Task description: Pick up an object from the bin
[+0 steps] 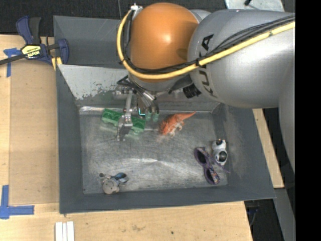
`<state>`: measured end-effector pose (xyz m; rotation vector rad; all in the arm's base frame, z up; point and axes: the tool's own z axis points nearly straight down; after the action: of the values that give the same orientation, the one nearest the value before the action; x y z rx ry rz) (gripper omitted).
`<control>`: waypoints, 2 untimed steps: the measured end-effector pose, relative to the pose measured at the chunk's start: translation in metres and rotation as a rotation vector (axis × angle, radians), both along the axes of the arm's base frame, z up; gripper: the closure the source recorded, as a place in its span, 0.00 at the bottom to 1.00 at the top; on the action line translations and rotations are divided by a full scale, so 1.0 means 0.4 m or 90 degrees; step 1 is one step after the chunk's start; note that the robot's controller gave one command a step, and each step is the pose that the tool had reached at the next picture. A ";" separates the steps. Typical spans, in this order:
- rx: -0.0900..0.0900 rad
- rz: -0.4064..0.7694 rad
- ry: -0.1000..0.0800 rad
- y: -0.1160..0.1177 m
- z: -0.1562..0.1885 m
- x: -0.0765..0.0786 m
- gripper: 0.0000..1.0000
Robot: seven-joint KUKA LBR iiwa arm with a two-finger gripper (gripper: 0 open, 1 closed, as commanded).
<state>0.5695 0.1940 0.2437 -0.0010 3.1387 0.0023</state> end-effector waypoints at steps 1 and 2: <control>0.001 -0.037 -0.004 0.006 -0.088 0.010 0.00; 0.000 0.001 -0.002 -0.061 -0.261 -0.008 0.00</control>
Offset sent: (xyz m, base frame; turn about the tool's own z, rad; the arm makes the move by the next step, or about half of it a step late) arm -0.0118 -0.0611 -0.1737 -0.1287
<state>0.5662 0.1696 0.1395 -0.0037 3.1360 0.0028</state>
